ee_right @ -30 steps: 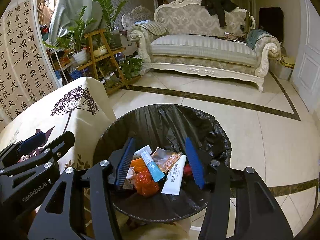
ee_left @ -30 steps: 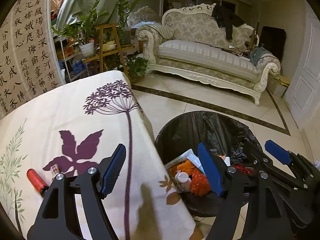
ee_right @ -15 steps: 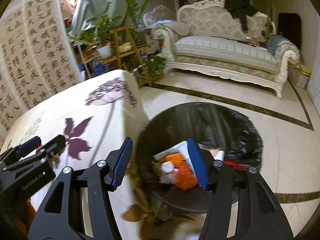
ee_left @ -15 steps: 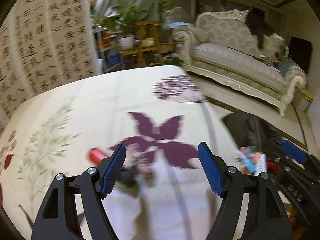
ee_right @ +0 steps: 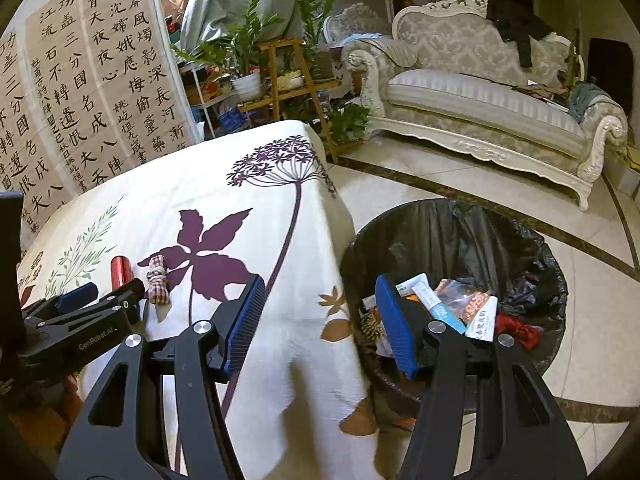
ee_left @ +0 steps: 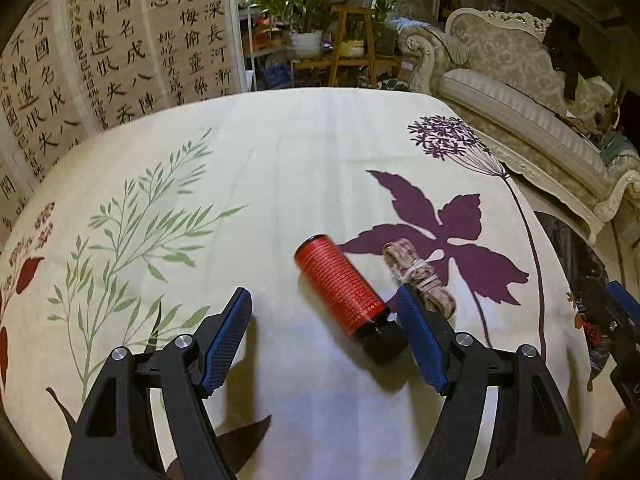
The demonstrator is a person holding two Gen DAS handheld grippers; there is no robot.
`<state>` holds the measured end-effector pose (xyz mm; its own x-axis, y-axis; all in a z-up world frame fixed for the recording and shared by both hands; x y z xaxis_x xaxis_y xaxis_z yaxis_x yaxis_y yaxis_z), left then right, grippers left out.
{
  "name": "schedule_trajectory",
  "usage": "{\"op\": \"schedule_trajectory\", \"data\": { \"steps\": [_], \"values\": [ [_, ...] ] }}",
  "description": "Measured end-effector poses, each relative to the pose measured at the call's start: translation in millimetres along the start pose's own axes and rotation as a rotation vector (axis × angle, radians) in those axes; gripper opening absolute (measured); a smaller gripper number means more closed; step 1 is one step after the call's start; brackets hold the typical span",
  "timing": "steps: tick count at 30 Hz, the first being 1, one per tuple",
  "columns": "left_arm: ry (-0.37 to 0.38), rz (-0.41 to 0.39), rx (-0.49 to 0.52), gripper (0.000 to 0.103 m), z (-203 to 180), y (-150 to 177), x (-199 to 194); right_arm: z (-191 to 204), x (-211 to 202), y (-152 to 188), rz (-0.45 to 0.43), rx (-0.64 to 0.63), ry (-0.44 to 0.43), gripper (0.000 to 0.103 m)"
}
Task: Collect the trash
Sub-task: 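Move both grippers back over the red can and twine bundle, then grasp the red can upright with the left gripper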
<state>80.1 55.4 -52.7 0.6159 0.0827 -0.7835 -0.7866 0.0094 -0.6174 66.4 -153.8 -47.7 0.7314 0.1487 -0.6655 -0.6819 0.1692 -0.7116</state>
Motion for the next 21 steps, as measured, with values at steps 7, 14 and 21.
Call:
{"op": "schedule_trajectory", "data": {
  "steps": [7, 14, 21],
  "values": [
    [0.021, 0.007, -0.005, 0.071, 14, 5, -1, 16, 3, 2, 0.012, -0.027, -0.021, 0.056],
    [0.054, -0.005, 0.068, 0.045, 3, 0, 2, 34, 7, 4, 0.026, -0.057, -0.048, 0.056],
    [0.074, -0.022, 0.088, 0.025, 9, 3, 0, 60, 13, 7, 0.049, -0.103, -0.081, 0.056]
  ]
}}
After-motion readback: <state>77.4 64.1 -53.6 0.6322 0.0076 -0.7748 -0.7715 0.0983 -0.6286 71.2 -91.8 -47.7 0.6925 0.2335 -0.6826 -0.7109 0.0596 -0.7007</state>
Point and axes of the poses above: each gripper's, at about its wrist camera, not at the fingertips, and x roughly the way its jaws point, z to its left, y to its underside, the point moved 2 cm from there along x, roughly the way its jaws point, and after that the axes turned 7 degrees about x, right-handed, at the moved point
